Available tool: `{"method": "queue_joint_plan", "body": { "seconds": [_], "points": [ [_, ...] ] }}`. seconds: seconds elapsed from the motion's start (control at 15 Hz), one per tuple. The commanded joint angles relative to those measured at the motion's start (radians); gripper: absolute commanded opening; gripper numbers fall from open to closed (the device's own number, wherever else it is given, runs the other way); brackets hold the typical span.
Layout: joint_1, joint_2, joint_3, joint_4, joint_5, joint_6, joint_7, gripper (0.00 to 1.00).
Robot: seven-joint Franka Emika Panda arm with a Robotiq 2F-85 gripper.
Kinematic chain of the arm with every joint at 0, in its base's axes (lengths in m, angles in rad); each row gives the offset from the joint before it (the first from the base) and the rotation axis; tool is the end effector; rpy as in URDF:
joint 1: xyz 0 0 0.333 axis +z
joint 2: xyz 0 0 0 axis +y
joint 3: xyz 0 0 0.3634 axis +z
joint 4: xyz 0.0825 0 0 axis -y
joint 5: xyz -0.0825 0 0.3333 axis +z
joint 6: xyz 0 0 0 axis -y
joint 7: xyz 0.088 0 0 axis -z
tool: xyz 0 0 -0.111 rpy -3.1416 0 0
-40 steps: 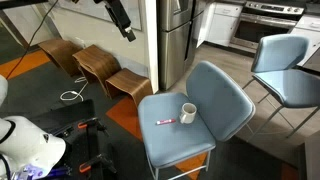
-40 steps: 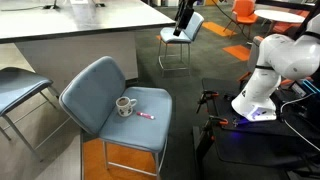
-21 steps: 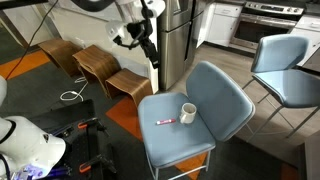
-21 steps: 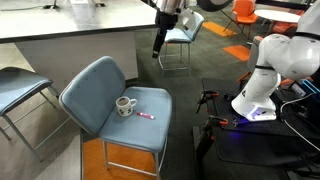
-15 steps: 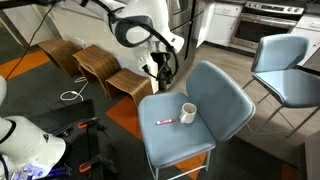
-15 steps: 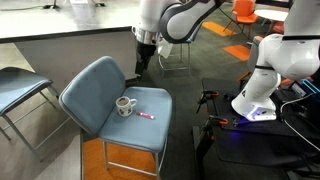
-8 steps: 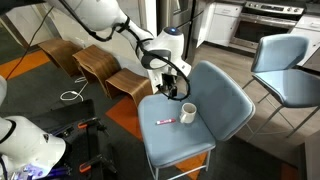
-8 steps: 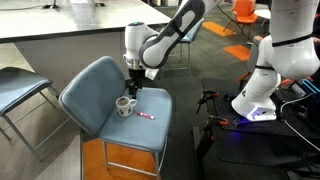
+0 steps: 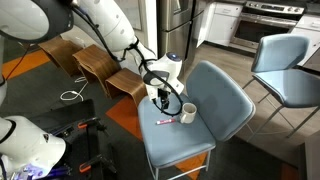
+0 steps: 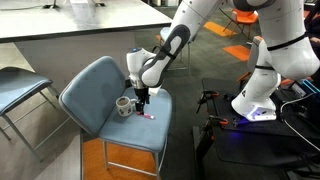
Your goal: Put the marker into the white mug.
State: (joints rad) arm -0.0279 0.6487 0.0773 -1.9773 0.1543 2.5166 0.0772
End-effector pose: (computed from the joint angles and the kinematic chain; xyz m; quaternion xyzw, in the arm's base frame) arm 0.5964 0.0252 0.2044 -0.9927 0.0852 0.0588 0.0617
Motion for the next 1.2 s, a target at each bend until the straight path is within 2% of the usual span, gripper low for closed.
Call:
{"method": "queue_joint_plan", "body": {
  "seconds": [0.0,0.6,1.13],
  "points": [
    [-0.02,0.03,0.002,0.022,0.037,0.007,-0.027,1.0],
    [-0.086,0.204,-0.021,0.232,0.014,-0.037,-0.093,1.0],
    [-0.084,0.363,-0.01,0.418,0.009,-0.11,-0.109,1.0]
  ]
}}
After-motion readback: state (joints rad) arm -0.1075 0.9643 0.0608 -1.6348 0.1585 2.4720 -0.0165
